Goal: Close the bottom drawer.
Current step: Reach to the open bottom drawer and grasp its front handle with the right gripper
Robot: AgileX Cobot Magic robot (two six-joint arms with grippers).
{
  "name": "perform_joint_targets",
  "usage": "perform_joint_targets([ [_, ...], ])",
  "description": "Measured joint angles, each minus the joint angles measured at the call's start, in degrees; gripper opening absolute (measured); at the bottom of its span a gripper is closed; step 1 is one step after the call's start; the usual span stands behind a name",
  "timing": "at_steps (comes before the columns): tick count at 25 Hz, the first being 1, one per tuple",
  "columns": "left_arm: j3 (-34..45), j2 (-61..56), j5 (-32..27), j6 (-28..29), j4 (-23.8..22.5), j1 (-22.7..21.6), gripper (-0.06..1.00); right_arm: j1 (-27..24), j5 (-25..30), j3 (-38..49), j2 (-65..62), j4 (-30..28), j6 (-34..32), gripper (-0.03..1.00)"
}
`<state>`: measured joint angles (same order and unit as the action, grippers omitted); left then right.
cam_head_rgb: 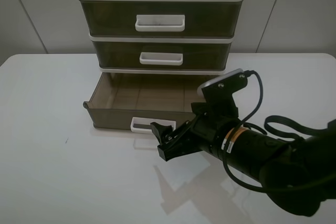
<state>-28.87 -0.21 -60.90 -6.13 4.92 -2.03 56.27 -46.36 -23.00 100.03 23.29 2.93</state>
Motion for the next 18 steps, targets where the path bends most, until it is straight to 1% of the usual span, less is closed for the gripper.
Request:
perform_joint_targets([
  [2,0.0,0.0,0.0,0.0,0.0,0.0,0.72,0.0,0.1,0.0,0.0,0.1,0.0,0.76],
  [3,0.0,0.0,0.0,0.0,0.0,0.0,0.72,0.0,0.4,0.0,0.0,0.1,0.0,0.71],
  [4,0.0,0.0,0.0,0.0,0.0,0.0,0.72,0.0,0.8,0.0,0.0,0.1,0.0,0.64],
  [5,0.0,0.0,0.0,0.0,0.0,0.0,0.72,0.0,1.2,0.0,0.0,0.1,0.0,0.54],
  [8,0.0,0.0,0.0,0.0,0.0,0.0,0.72,0.0,3.1,0.0,0.0,0.1,0.0,0.2],
  [9,0.0,0.0,0.0,0.0,0.0,0.0,0.72,0.0,3.3,0.0,0.0,0.1,0.0,0.13],
  [11,0.0,0.0,0.0,0.0,0.0,0.0,0.72,0.0,2.8,0.0,0.0,-0.1,0.0,0.06],
  [12,0.0,0.0,0.0,0.0,0.0,0.0,0.72,0.0,2.4,0.0,0.0,-0.4,0.0,0.05],
  [15,0.0,0.0,0.0,0.0,0.0,0.0,0.72,0.0,1.1,0.0,0.1,-0.7,0.0,0.03],
  [18,0.0,0.0,0.0,0.0,0.0,0.0,0.72,0.0,0.2,0.0,0.9,-0.7,2.4,0.03],
])
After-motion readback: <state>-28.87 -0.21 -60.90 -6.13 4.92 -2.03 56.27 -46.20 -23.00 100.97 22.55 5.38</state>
